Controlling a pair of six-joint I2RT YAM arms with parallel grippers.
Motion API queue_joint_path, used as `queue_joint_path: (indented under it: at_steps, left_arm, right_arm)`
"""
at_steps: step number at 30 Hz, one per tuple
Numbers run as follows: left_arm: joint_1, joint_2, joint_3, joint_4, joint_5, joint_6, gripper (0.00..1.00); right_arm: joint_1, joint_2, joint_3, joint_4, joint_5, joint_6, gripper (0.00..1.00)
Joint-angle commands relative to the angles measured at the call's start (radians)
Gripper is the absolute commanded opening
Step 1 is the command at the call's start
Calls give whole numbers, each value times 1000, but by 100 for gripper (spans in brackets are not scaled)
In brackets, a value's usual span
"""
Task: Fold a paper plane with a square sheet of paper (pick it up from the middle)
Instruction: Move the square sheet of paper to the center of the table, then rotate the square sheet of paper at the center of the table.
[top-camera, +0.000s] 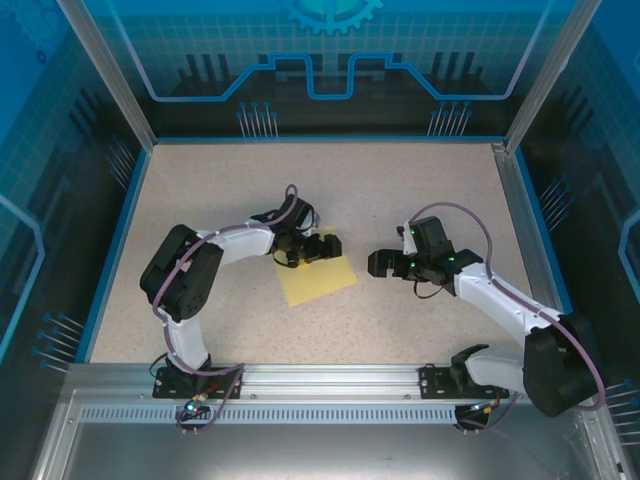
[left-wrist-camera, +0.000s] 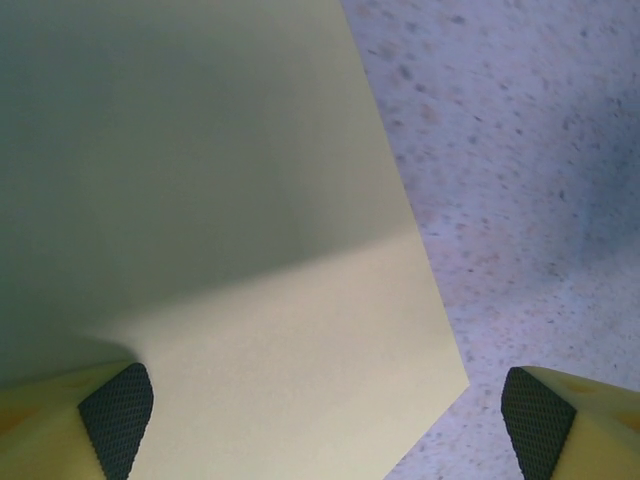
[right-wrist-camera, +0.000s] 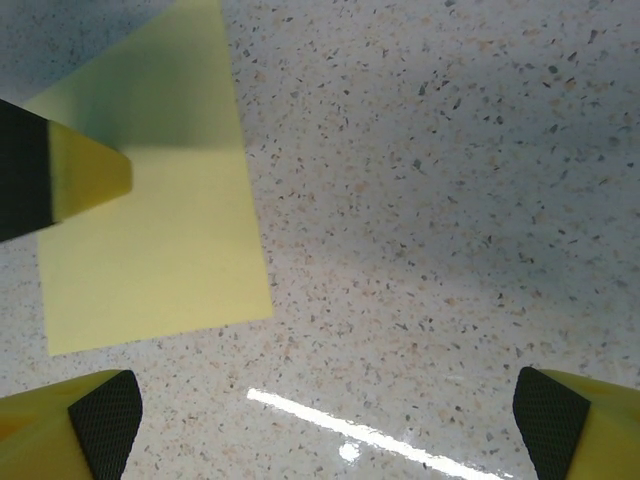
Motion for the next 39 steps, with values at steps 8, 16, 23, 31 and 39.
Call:
queue_joint_path:
  at_steps: [8, 16, 23, 31, 39]
  left_arm:
    - [-23, -280, -110, 20, -169, -24, 98]
    - [96, -638, -373, 24, -347, -60, 98]
    - [182, -798, -486, 3, -362, -71, 99]
    - [201, -845, -529, 62, -348, -84, 99]
    - [201, -854, -551, 151, -312, -61, 99]
  right_arm:
    - [50, 91, 58, 92, -191, 52, 97]
    - [183, 383, 310, 117, -199, 68, 86]
    - [255, 671, 597, -27, -148, 52, 75]
    - [245, 808, 662, -78, -111, 73, 72]
    - [192, 741, 471, -28, -79, 104, 72]
